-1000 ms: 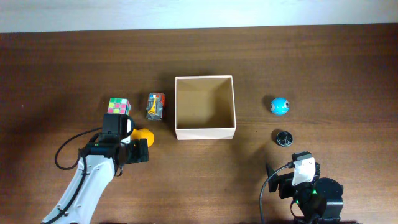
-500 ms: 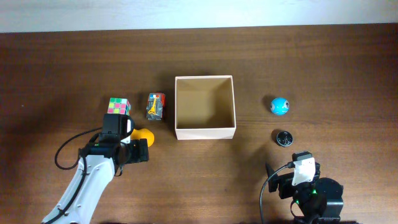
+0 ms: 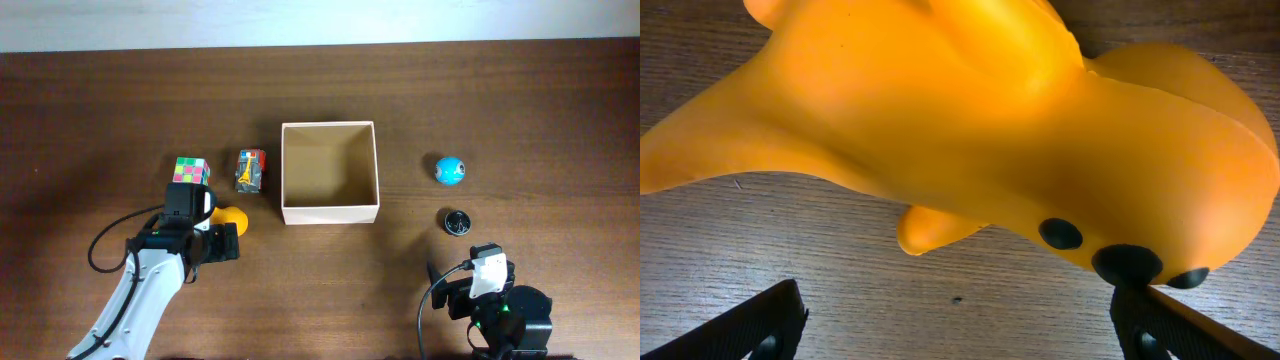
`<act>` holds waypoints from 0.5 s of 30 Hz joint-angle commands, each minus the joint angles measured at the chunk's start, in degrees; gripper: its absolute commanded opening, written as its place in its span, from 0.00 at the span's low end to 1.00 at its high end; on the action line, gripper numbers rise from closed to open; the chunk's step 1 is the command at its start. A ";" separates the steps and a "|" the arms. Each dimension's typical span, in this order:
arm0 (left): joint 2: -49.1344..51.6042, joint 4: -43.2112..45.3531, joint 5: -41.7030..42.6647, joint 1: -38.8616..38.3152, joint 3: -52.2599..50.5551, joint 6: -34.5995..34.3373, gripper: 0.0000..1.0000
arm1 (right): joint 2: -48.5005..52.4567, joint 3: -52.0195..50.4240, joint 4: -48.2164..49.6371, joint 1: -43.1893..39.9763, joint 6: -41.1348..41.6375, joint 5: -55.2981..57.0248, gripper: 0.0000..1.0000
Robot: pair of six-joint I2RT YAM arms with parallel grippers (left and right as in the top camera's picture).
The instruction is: Pack container
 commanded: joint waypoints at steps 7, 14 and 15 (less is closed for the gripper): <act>0.39 0.15 -0.66 -0.17 -0.66 0.72 0.99 | -0.63 -0.31 0.00 -0.37 -0.22 0.13 0.98; 0.04 -0.04 -0.46 -0.17 -0.70 0.72 0.99 | -0.63 -0.31 0.00 -0.37 -0.22 0.13 0.98; -0.46 -0.07 -0.50 -0.17 -0.70 0.72 0.99 | -0.63 -0.31 0.00 -0.37 -0.22 0.13 0.98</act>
